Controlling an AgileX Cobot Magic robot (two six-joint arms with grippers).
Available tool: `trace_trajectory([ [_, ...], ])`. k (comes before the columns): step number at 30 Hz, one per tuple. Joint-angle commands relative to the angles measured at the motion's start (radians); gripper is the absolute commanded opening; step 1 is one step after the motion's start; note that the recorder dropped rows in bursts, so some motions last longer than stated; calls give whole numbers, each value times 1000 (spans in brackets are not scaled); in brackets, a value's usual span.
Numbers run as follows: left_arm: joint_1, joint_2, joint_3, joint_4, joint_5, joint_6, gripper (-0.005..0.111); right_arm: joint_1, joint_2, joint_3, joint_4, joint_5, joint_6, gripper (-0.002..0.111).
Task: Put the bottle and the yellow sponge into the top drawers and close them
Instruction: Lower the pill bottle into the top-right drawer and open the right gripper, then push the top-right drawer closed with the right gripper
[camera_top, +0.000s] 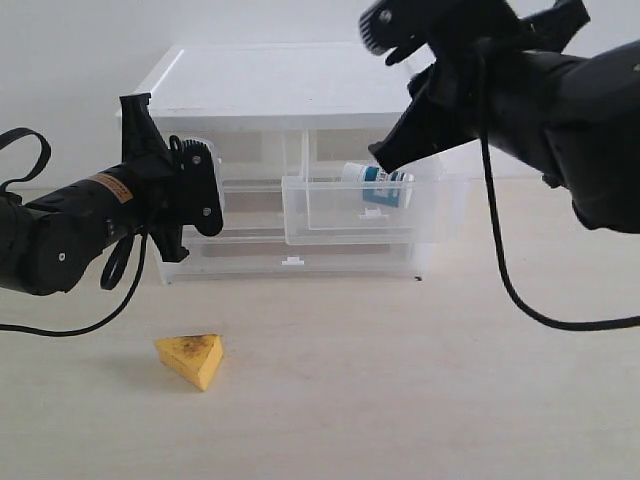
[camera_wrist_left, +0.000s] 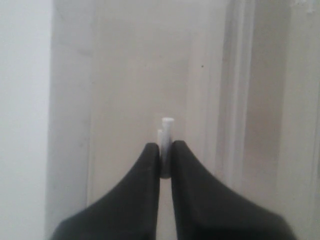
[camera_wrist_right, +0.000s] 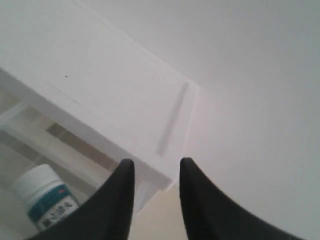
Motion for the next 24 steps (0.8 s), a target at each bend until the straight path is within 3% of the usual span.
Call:
trace_trajectory([
  [1, 12, 5, -35, -33, -128, -27, 4, 0, -28, 11, 224, 127, 29, 37],
  [4, 12, 5, -35, -33, -128, -34, 4, 0, -28, 49, 345, 185, 29, 42],
  [10, 12, 5, -35, -33, -128, -34, 4, 0, -24, 129, 347, 208, 221, 67],
  [15, 12, 5, -35, -33, -128, -34, 4, 0, -14, 147, 349, 248, 247, 55],
  [24, 12, 5, -35, -33, -130, -34, 4, 0, 102, 144, 331, 276, 308, 62],
])
